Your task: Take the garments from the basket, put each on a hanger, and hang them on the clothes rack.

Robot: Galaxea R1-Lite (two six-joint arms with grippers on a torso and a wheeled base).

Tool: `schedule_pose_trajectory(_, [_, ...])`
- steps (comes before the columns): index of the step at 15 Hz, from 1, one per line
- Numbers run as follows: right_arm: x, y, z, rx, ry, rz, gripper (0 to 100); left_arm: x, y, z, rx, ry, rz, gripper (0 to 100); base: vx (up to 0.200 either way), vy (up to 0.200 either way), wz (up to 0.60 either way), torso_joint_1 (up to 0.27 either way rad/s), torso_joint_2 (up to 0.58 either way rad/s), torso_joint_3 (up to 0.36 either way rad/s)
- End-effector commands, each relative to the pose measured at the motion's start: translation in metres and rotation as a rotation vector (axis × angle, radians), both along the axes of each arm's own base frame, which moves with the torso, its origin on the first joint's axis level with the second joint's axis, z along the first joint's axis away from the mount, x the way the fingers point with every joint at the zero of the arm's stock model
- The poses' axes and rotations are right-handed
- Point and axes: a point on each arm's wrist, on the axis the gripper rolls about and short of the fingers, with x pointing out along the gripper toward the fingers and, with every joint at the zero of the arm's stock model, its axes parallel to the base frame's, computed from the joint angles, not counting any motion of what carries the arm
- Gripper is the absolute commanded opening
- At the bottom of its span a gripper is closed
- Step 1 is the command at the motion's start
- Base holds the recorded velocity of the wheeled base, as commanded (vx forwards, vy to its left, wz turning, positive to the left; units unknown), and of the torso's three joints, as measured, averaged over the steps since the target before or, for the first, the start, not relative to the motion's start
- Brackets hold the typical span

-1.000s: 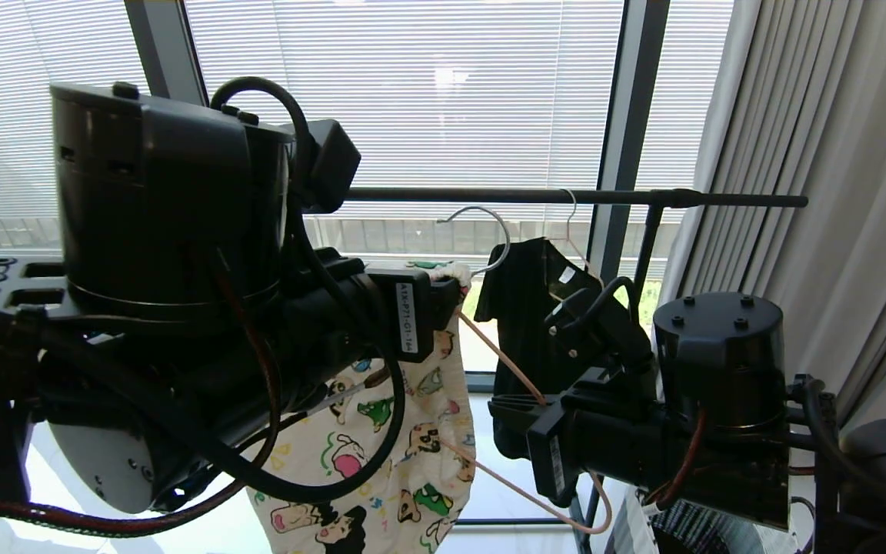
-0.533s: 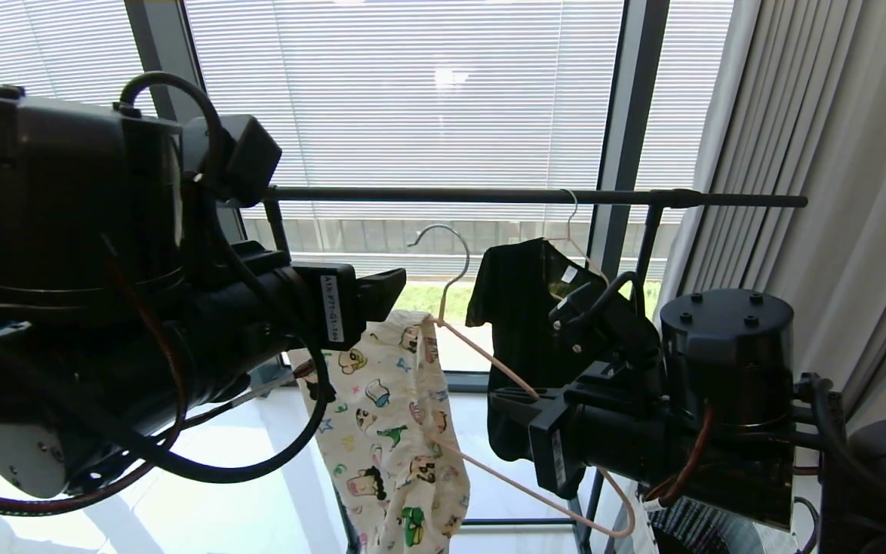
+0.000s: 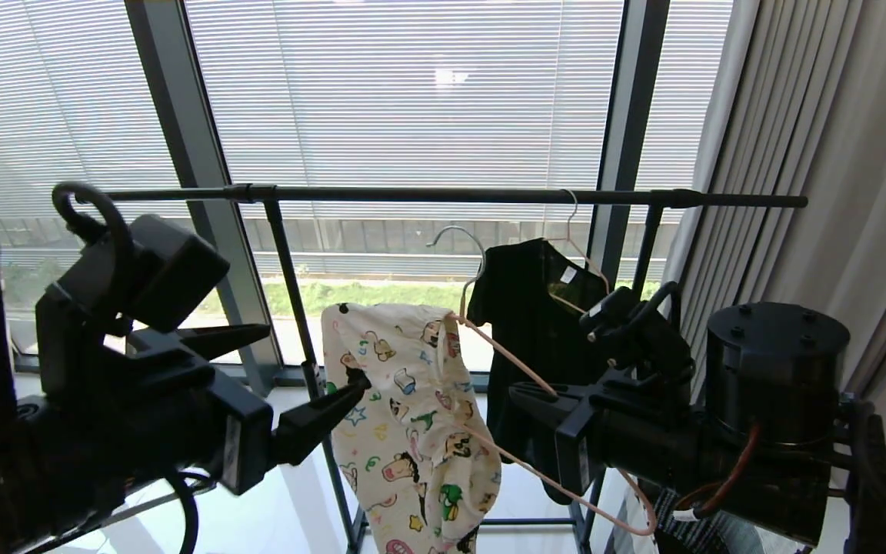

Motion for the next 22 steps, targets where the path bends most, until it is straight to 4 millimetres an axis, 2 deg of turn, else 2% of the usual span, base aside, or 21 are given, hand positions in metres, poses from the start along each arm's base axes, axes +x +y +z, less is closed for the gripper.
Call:
schedule_pose_trajectory(1, [-0.008, -0.015, -0.005, -0.028, -0.028, 0.012, 0, -0.019, 0.028, -0.019, 0.098, -0.038, -0.072, 100, 0.0, 0.0, 0.0, 0.0, 0.0, 0.0])
schedule_pose_trajectory(2, [-0.009, -0.017, -0.006, -0.035, -0.031, 0.022, 0, -0.019, 0.032, -0.022, 0.131, -0.046, -0.097, 100, 0.0, 0.0, 0.0, 0.0, 0.0, 0.0])
schedule_pose_trajectory(4, [-0.012, -0.024, -0.009, -0.053, -0.049, 0.102, 0, -0.014, 0.039, -0.028, 0.151, -0.05, -0.252, 100, 0.0, 0.0, 0.0, 0.0, 0.0, 0.0])
schedule_pose_trajectory(7, [-0.017, -0.029, -0.018, -0.073, -0.065, 0.156, 0, -0.015, 0.039, -0.029, 0.142, -0.044, -0.277, 100, 0.0, 0.0, 0.0, 0.0, 0.0, 0.0])
schedule_pose_trajectory(10, [-0.025, -0.039, -0.033, -0.146, -0.112, 0.289, 0, -0.018, 0.038, -0.039, 0.133, -0.006, -0.353, 100, 0.0, 0.0, 0.0, 0.0, 0.0, 0.0])
schedule_pose_trajectory(14, [-0.028, -0.038, -0.033, -0.147, -0.136, 0.344, 0, -0.018, 0.03, -0.053, 0.152, 0.046, -0.454, 100, 0.0, 0.0, 0.0, 0.0, 0.0, 0.0])
schedule_pose_trajectory(18, [-0.049, -0.03, -0.026, -0.122, -0.161, 0.43, 0, -0.01, 0.022, -0.063, 0.179, 0.099, -0.477, 100, 0.0, 0.0, 0.0, 0.0, 0.0, 0.0])
schedule_pose_trajectory(22, [-0.057, -0.025, -0.025, -0.116, -0.167, 0.468, 0, -0.002, 0.009, -0.072, 0.185, 0.112, -0.513, 100, 0.0, 0.0, 0.0, 0.0, 0.0, 0.0])
